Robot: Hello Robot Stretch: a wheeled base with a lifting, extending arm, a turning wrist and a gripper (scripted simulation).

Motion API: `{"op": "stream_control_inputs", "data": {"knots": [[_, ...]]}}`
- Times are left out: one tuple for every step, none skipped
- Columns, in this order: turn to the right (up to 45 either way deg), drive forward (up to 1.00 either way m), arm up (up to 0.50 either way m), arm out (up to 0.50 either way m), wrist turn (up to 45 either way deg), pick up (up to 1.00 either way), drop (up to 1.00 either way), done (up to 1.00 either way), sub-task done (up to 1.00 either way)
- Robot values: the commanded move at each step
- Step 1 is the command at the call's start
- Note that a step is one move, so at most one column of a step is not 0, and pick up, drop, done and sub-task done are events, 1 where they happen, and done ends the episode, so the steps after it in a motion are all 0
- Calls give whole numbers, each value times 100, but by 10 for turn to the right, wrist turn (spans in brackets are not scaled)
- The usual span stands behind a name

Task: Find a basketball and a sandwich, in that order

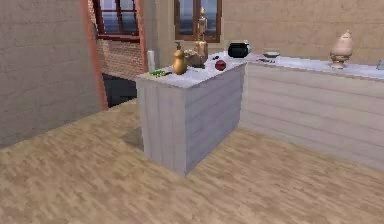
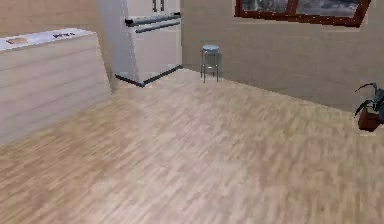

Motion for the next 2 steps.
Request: {"op": "stream_control_inputs", "data": {"knots": [[0, 100, 0, 0, 0, 0, 0, 0, 0], [0, 20, 0, 0, 0, 0, 0, 0, 0]]}}
